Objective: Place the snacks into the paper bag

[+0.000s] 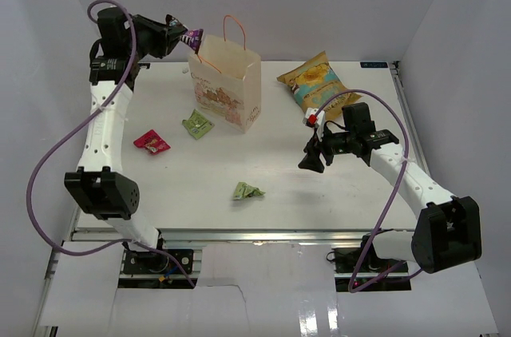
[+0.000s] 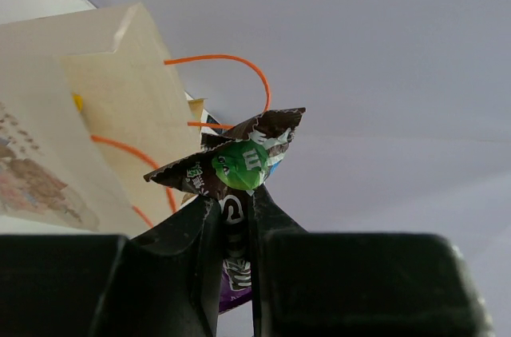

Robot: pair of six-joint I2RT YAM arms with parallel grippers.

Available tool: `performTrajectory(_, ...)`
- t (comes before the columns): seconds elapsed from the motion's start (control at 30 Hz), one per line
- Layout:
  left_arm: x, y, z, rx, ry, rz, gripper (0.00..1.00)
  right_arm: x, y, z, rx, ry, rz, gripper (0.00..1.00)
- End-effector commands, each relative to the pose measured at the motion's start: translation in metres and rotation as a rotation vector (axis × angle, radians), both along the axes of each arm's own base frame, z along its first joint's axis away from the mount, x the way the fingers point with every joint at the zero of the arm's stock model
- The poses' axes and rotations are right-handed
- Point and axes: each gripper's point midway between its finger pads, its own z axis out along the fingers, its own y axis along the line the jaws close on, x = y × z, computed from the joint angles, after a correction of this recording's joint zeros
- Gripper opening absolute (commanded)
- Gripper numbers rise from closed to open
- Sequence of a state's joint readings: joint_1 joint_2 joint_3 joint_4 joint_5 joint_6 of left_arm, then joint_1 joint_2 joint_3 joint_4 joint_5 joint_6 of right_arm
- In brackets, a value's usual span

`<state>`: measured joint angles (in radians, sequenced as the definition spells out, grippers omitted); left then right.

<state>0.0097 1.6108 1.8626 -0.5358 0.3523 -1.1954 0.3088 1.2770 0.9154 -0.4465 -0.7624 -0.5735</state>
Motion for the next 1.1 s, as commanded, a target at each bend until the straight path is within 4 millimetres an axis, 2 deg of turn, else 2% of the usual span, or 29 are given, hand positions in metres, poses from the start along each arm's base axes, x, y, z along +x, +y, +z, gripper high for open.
performTrajectory(0.0,0.02,-0.023,0.013,0.011,-0.041,-0.037,0.01,0.003,0.002,0.017,0.026,-0.048,0.013,0.67)
performTrajectory(0.2,0.062,-0.042,-0.001,-0.01,-0.027,-0.063,0.02,0.001,0.002,0.016,0.026,-0.045,0.018,0.67)
performTrajectory(0.3,0.075,-0.054,-0.014,-0.014,-0.009,-0.091,0.03,-0.001,0.002,0.014,0.028,-0.036,0.022,0.67)
performTrajectory(0.43,0.077,-0.066,-0.037,0.002,0.031,-0.129,0.08,-0.002,0.005,0.011,0.025,-0.02,0.039,0.67)
performTrajectory(0.53,0.076,-0.07,-0.051,0.022,0.053,-0.143,0.19,-0.003,0.011,0.009,0.017,-0.005,0.071,0.67)
performTrajectory(0.57,0.076,-0.071,-0.053,0.027,0.053,-0.148,0.28,-0.007,0.012,0.006,0.016,0.01,0.102,0.67)
performTrajectory(0.63,0.077,-0.073,-0.057,0.035,0.054,-0.168,0.38,-0.011,0.018,0.007,0.018,0.009,0.148,0.67)
performTrajectory(0.67,0.077,-0.074,-0.054,0.039,0.045,-0.173,0.46,-0.013,0.021,0.009,0.017,-0.001,0.186,0.67)
performTrajectory(0.77,0.076,-0.076,-0.053,0.042,0.037,-0.19,0.56,-0.013,0.03,0.016,0.015,-0.029,0.241,0.67)
performTrajectory(0.8,0.076,-0.077,-0.052,0.044,0.032,-0.199,0.6,-0.014,0.032,0.013,0.004,-0.025,0.261,0.67)
performTrajectory(0.9,0.074,-0.079,-0.045,0.056,0.007,-0.218,0.66,-0.012,0.043,0.019,-0.008,-0.048,0.306,0.67)
performTrajectory(0.97,0.072,-0.076,-0.034,0.082,-0.036,-0.217,0.68,-0.018,0.053,0.018,-0.015,-0.047,0.351,0.68)
performTrajectory(1.0,0.072,-0.076,-0.03,0.095,-0.051,-0.218,0.7,-0.018,0.059,0.024,-0.014,-0.067,0.373,0.68)
performTrajectory(1.07,0.072,-0.07,-0.019,0.123,-0.09,-0.208,0.75,-0.031,0.071,0.019,-0.04,-0.069,0.445,0.68)
